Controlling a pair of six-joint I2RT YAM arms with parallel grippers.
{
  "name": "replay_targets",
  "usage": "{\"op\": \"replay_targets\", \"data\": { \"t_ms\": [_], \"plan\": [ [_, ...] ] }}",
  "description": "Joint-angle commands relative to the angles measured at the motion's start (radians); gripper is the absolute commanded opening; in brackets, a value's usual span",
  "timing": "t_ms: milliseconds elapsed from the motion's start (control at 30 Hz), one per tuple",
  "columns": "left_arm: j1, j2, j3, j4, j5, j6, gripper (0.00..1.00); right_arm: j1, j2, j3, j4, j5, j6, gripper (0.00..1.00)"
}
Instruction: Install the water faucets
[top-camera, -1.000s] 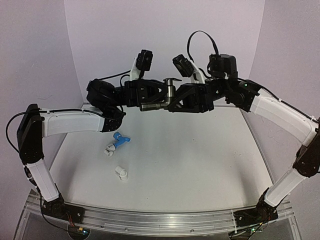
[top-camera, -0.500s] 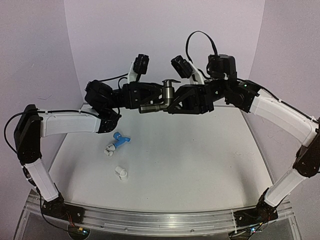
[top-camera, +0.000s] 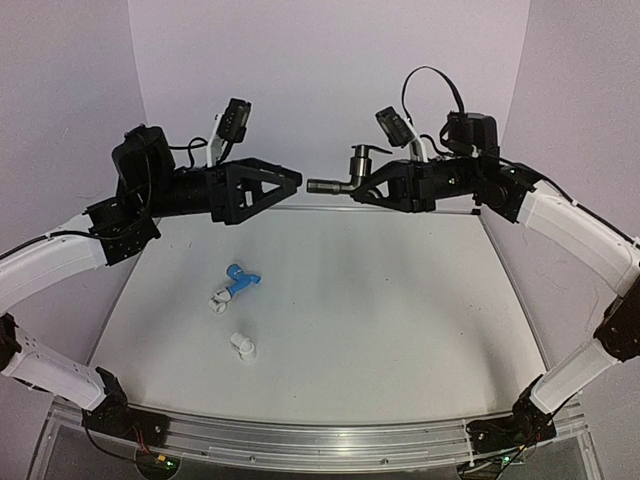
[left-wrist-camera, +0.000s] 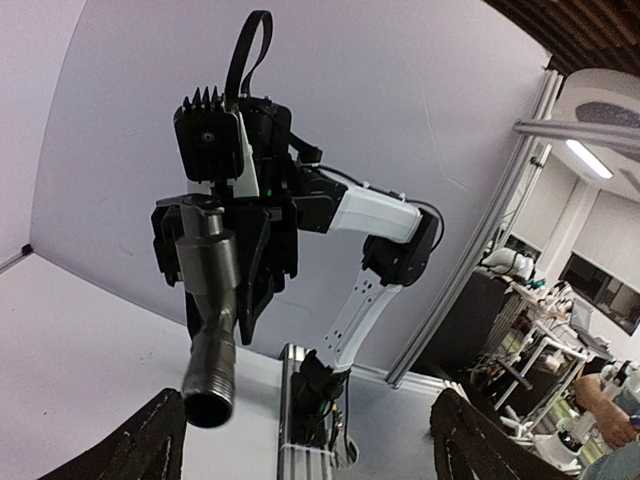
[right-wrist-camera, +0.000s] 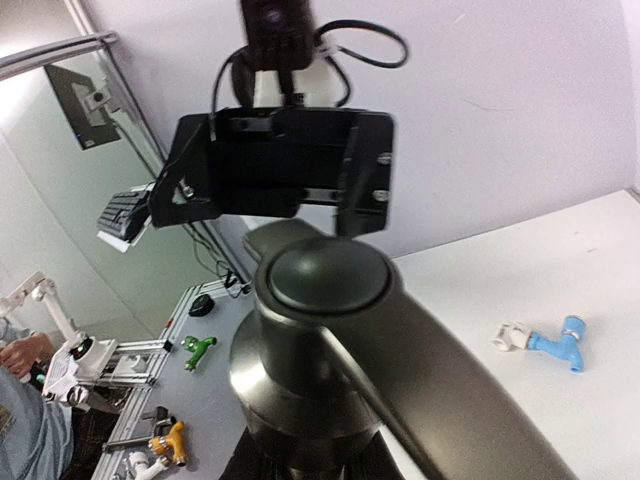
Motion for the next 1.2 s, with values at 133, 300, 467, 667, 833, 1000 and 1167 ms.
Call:
{"op": "replay_targets", "data": {
  "t_ms": [133, 300, 467, 667, 833, 1000, 1167],
  "plan": [
    [-0.037, 0.027, 0.163, -0.509, -0.062, 0.310, 0.79, 0.001, -0.014, -0.023, 0.039, 0.028, -0.016, 0.00],
    [-0.057, 0.062, 0.220, -0.587, -0.111, 0.358, 0.79, 0.012, 0.000, -0.032, 0.035, 0.014, -0.012, 0.00],
    [-0.077, 0.079, 0.234, -0.578, -0.104, 0.363, 0.75, 0.020, 0.008, -0.043, 0.033, 0.026, -0.018, 0.00],
    [-0.086, 0.089, 0.248, -0.565, -0.122, 0.359, 0.69, 0.035, 0.009, -0.054, 0.029, 0.023, -0.025, 0.00],
    [-0.088, 0.100, 0.262, -0.561, -0.147, 0.355, 0.59, 0.047, 0.007, -0.063, 0.022, 0.018, -0.030, 0.00],
    [-0.088, 0.110, 0.265, -0.554, -0.144, 0.351, 0.40, 0.052, 0.003, -0.068, 0.011, 0.018, -0.040, 0.00],
    [-0.088, 0.098, 0.240, -0.519, -0.132, 0.342, 0.13, 0.053, 0.002, -0.065, 0.006, 0.000, -0.041, 0.00]
  ]
}}
